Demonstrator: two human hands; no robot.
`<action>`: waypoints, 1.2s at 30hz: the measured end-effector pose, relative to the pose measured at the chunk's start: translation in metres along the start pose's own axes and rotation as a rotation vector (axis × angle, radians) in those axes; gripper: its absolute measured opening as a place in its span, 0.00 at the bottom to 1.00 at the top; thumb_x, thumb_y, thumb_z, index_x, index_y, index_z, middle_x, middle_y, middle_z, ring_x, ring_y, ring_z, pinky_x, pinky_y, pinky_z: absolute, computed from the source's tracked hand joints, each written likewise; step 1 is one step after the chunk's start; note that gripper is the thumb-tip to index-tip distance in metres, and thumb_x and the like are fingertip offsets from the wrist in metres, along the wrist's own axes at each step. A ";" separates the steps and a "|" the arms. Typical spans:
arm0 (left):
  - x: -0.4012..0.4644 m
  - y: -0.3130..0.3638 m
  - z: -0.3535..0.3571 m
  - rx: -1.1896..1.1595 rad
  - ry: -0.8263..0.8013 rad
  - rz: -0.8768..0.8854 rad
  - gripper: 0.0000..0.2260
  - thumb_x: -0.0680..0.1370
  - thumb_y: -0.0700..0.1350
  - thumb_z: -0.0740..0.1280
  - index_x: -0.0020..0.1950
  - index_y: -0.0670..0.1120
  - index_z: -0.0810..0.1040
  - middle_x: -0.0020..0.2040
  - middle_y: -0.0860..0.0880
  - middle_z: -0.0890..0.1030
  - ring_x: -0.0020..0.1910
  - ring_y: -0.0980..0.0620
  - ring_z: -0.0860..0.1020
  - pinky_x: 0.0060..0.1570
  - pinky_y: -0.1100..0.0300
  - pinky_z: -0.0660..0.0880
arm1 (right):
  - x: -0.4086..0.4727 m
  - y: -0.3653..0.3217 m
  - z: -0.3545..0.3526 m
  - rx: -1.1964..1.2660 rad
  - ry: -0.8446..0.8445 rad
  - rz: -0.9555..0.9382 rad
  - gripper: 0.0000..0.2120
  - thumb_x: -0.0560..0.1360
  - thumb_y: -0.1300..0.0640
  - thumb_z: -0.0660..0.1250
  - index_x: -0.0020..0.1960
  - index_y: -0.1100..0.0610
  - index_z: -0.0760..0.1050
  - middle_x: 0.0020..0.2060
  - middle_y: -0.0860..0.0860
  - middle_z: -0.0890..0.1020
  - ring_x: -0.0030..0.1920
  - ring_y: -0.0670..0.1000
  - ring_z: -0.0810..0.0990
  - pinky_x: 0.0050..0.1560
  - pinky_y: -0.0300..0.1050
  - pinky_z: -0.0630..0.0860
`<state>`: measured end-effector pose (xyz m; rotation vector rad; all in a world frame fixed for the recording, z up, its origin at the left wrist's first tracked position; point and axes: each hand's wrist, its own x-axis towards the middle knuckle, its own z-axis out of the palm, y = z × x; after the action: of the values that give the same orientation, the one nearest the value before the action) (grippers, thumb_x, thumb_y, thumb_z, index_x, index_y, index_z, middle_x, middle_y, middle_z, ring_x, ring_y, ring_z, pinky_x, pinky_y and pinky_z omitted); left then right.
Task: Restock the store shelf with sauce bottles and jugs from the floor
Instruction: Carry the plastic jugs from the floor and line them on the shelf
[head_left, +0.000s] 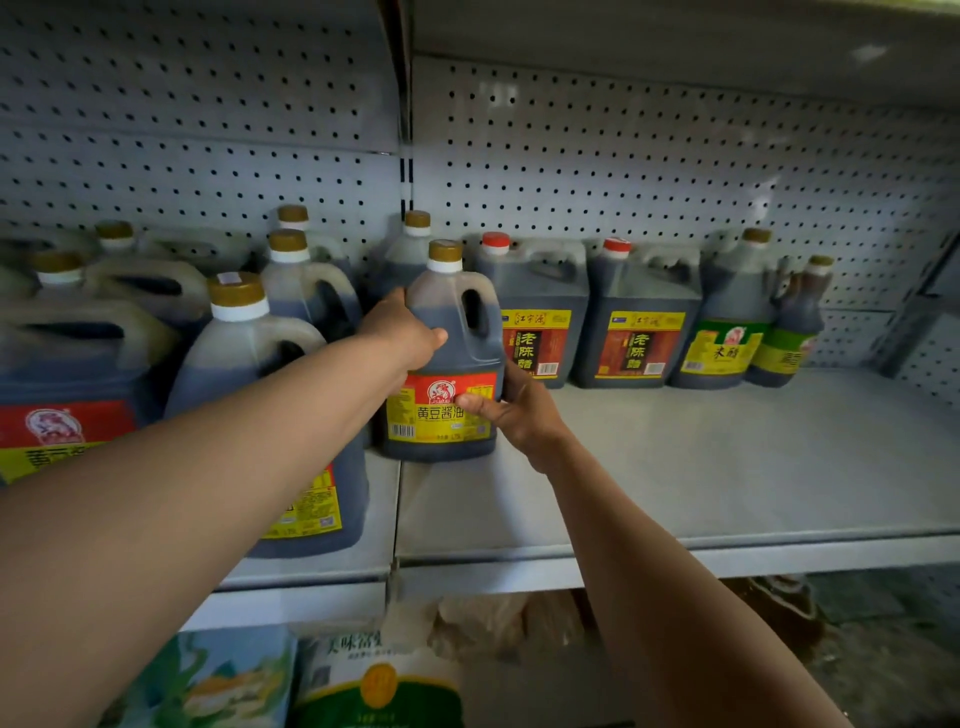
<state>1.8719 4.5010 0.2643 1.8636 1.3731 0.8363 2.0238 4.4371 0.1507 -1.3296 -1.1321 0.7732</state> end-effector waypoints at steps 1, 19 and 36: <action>0.000 0.002 -0.001 0.064 -0.004 -0.002 0.24 0.77 0.46 0.72 0.70 0.45 0.70 0.64 0.44 0.77 0.61 0.42 0.76 0.55 0.53 0.74 | -0.002 -0.001 0.001 -0.025 0.003 0.006 0.34 0.64 0.49 0.79 0.68 0.55 0.76 0.56 0.51 0.86 0.56 0.50 0.85 0.57 0.50 0.82; -0.076 0.009 -0.004 0.203 -0.068 0.212 0.36 0.75 0.59 0.71 0.76 0.44 0.62 0.74 0.39 0.66 0.73 0.38 0.65 0.69 0.47 0.67 | -0.151 -0.082 -0.022 -0.437 0.581 0.170 0.36 0.69 0.42 0.79 0.73 0.52 0.73 0.61 0.52 0.81 0.59 0.51 0.81 0.60 0.52 0.80; -0.351 -0.120 -0.015 0.060 -1.002 0.701 0.30 0.69 0.51 0.79 0.68 0.55 0.72 0.64 0.43 0.71 0.62 0.42 0.73 0.59 0.55 0.72 | -0.546 -0.105 0.140 -0.878 1.016 0.815 0.38 0.68 0.43 0.80 0.74 0.47 0.69 0.66 0.53 0.76 0.66 0.55 0.76 0.63 0.48 0.74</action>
<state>1.7109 4.1912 0.1377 2.3254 0.1207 0.0541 1.7045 3.9615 0.1372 -2.5655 -0.0009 -0.0146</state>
